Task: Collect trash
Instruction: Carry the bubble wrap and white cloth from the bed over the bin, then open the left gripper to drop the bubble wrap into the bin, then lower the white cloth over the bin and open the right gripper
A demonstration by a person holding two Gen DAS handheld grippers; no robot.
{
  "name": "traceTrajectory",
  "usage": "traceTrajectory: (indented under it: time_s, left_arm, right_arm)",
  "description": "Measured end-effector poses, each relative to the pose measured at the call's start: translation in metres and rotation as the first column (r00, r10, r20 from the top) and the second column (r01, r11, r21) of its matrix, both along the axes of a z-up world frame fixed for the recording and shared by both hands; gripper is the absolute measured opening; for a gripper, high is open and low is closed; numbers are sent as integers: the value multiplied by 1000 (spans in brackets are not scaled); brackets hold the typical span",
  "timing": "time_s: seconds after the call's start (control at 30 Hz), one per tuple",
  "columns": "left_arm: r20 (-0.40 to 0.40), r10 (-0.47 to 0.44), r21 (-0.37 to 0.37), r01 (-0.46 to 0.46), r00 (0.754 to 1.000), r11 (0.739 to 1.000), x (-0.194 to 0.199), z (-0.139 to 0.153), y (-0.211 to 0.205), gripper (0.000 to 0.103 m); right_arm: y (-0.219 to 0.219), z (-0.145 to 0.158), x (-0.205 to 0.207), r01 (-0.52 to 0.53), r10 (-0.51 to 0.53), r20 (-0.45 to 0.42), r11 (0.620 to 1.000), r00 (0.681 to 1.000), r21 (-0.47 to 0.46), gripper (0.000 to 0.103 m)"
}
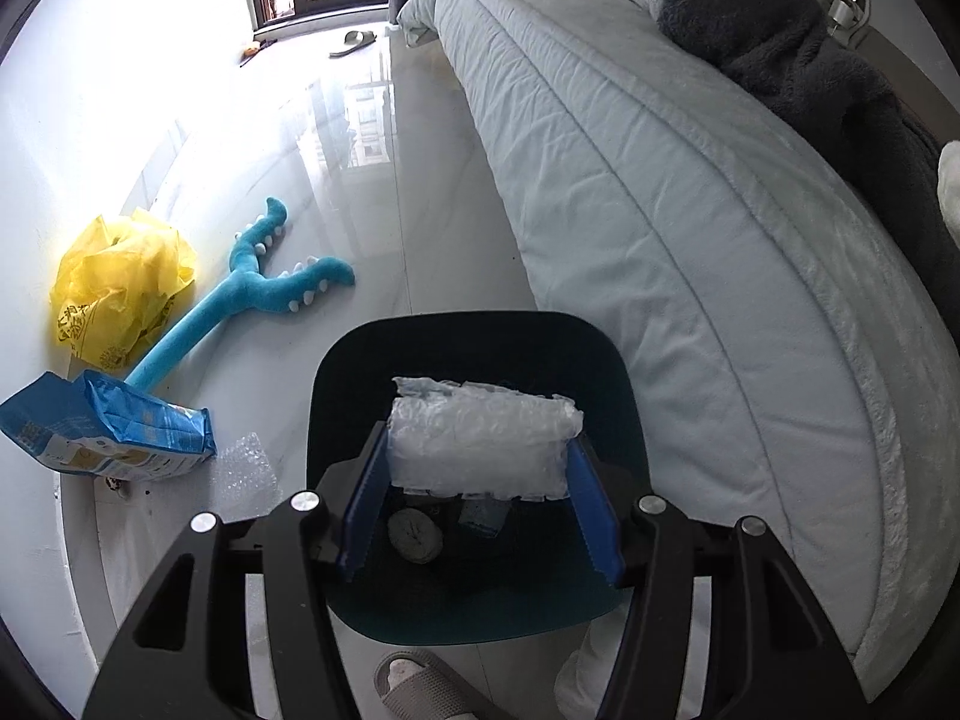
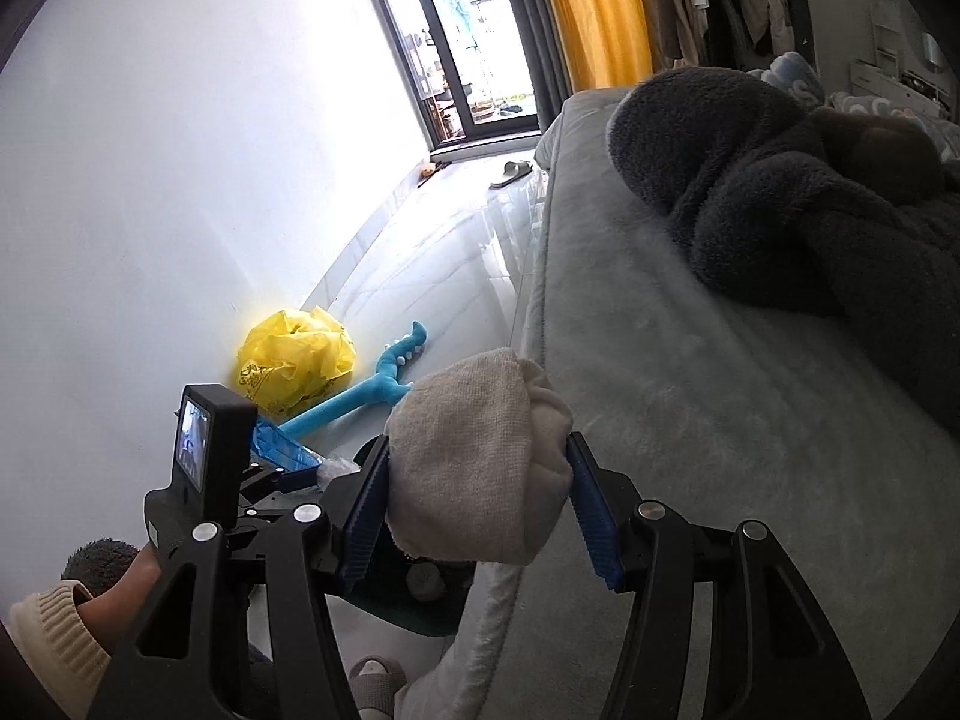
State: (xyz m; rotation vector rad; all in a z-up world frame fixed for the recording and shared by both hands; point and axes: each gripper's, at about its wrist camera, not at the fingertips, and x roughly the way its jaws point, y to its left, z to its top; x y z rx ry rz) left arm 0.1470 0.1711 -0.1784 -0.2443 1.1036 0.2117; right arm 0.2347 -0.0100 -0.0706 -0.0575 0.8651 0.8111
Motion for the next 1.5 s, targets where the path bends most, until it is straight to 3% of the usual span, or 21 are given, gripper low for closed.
traceTrajectory:
  time_s: [0.3, 0.5, 0.53, 0.6, 1.0, 1.27, 1.5]
  left_arm:
    - [-117, 10, -68, -18, 993, 998, -4, -43, 19, 61]
    - [-144, 13, -109, -29, 990, 994, -9, -56, 32, 63]
    - [-147, 14, -111, -30, 989, 993, -9, -58, 34, 66]
    - [-147, 16, -98, -31, 989, 995, -11, -57, 36, 82]
    - [-48, 40, -62, -43, 998, 997, -35, -30, 68, 90]
    - [64, 52, 62, -56, 997, 996, -55, 7, 76, 90]
    - [170, 76, 49, -86, 983, 995, -68, 40, 89, 93]
  right_arm:
    - [52, -16, 2, -70, 70, -24, 997, 997, -12, 58]
    - [78, -31, 6, -95, 93, -51, 995, 994, -35, 58]
    - [80, -34, 7, -100, 97, -53, 994, 994, -41, 58]
    - [87, -40, 9, -106, 102, -62, 993, 993, -54, 58]
    - [121, -82, 15, -142, 125, -132, 981, 983, -131, 58]
    - [146, -109, 7, -194, 162, -158, 957, 974, -216, 58]
    - [159, -136, 4, -225, 171, -215, 940, 961, -258, 58]
